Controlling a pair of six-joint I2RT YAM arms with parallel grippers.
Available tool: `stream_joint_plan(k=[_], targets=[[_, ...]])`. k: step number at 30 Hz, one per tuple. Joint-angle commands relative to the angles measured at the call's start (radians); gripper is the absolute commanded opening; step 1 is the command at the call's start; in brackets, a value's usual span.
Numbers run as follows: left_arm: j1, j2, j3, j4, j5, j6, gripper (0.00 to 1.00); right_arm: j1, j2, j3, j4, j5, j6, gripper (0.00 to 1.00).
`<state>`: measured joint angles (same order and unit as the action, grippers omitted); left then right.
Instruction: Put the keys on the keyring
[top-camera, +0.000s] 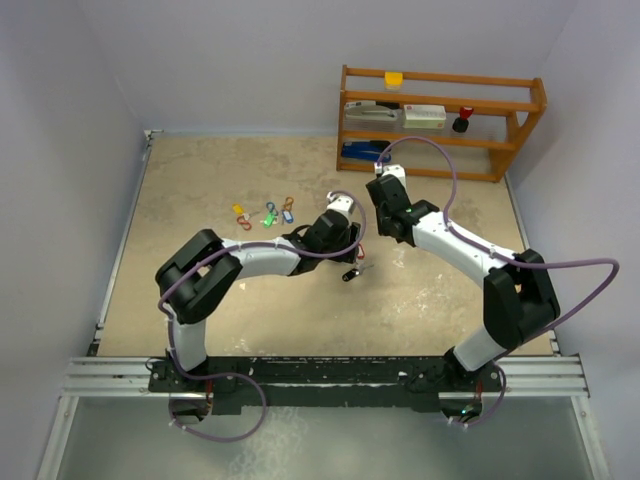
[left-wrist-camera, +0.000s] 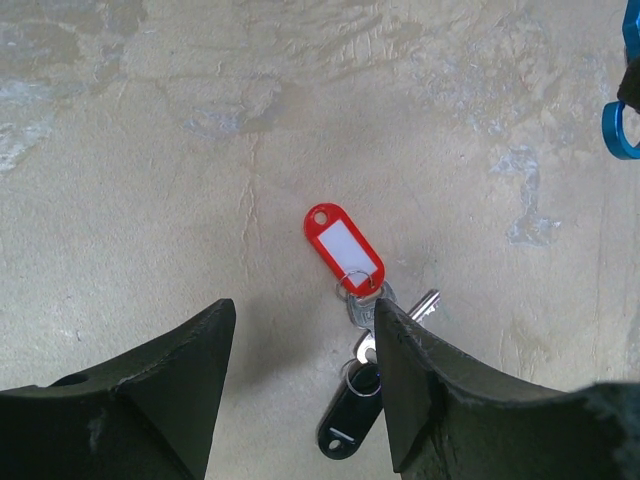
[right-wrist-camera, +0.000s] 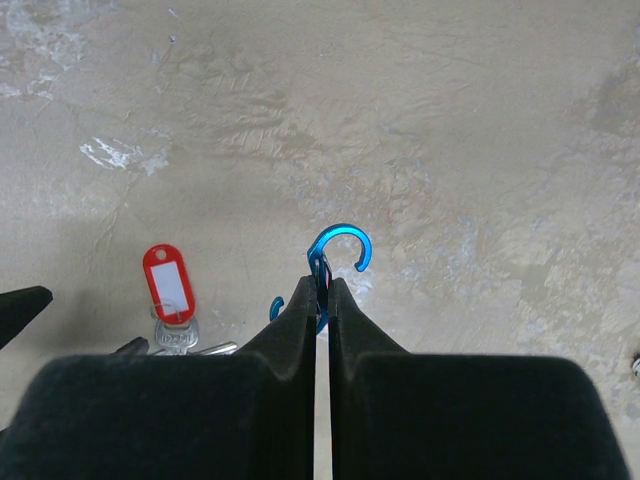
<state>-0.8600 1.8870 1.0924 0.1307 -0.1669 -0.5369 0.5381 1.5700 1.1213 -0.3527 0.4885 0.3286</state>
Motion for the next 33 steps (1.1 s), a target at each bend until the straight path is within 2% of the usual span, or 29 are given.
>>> stream_joint_plan(k=[1,33], targets=[[-0.004,0.008,0.049,0.001,-0.031,0.013,0.56,0.0,-0.014,-0.005,0.016,-0.007,-0.012,0.0],[-0.016,0.03,0.056,-0.019,-0.061,-0.012,0.56,0.0,-0.032,-0.018,0.022,-0.013,-0.013,0.0]])
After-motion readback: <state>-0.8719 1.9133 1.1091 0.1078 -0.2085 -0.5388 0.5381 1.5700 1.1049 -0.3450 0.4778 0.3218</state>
